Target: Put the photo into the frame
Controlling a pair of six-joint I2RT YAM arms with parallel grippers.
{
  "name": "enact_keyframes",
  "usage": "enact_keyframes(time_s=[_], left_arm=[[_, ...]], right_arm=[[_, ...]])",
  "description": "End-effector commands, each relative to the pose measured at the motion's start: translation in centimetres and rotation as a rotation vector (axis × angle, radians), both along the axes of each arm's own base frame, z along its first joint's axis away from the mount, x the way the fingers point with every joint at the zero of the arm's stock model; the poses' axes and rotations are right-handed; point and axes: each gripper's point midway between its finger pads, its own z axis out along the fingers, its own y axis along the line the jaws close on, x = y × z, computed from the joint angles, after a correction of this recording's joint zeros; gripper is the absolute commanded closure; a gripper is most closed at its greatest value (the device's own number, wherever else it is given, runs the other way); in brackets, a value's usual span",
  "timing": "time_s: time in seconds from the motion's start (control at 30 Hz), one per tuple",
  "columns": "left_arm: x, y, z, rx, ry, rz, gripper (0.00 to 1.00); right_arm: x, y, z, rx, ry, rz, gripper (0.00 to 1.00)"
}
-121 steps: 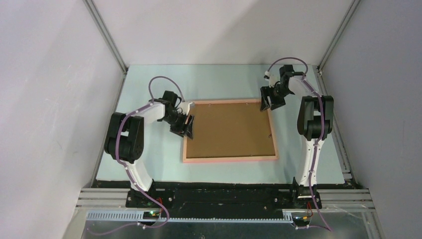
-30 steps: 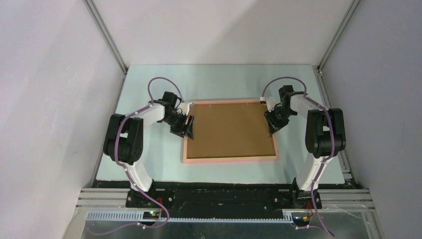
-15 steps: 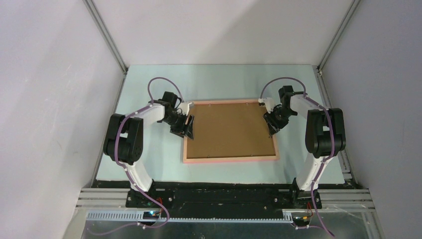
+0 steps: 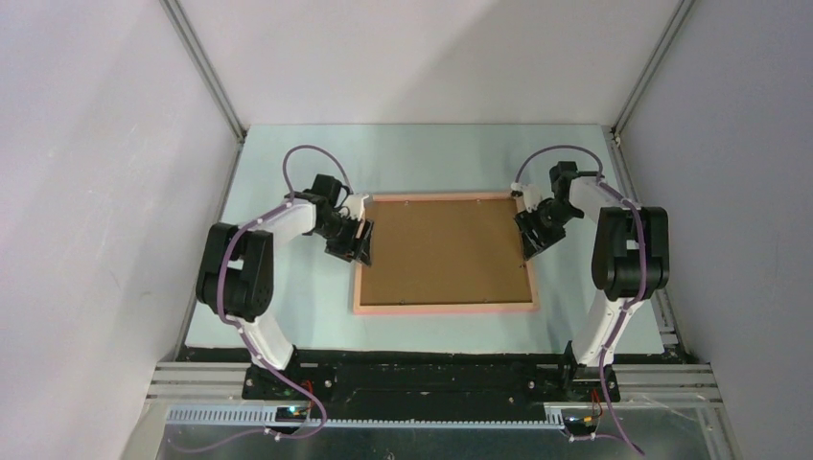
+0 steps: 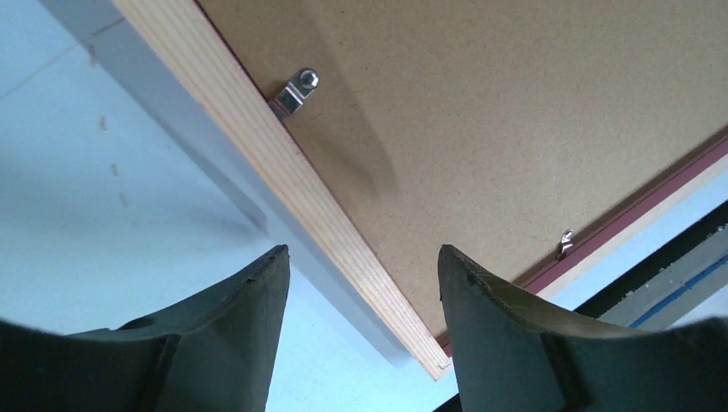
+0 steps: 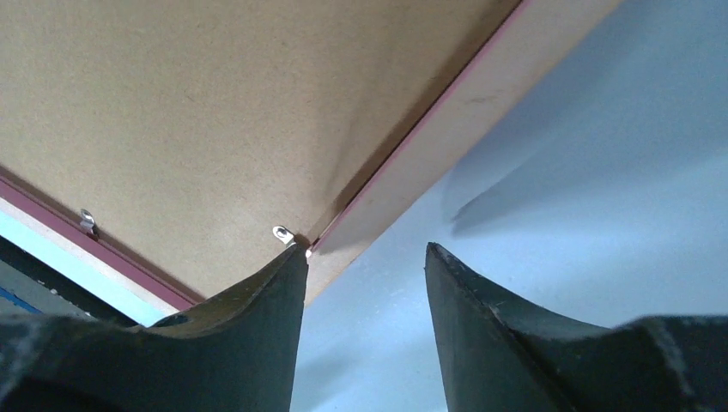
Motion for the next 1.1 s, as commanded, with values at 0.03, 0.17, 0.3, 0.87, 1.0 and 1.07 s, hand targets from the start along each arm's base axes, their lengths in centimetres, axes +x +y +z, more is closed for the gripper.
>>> enact_keyframes(time_s=[0.03,0.17,0.3,0.87,1.0,1.07], left_arm=[[1.7,0.4,2.7,0.023,-0.132,0.016,0.3],[2.0,0.7,3.6,0.034,-0.179,0.006,0.28],[2.1,1.2,4.6,0.052,-0.234,-0.011,0.24],[2.5,5.1,10.3,0.208,-0.517,0.064,0.04],[2.0,5.4,10.7,0.211,-0.536,0.065,0.03],[1.8,5.9,10.9,0.233,-0.554,0.068,0.03]], right_arm=[[1.9,-0.6,2.8,0.028,-0.066,-0.111,0.41],[2.3,-0.7,4.3,0.057,-0.103,-0.157,0.38],[2.0,-0.3,6.3,0.084,-0.155,-0.143,0.36],[-4.4,5.9,10.1,0.009,-0.42,0.101,0.2],[-8.2,9.1,9.3,0.037,-0.412,0.259,0.11],[-9.9,10.3,8.8,0.037,-0.396,0.33,0.1]])
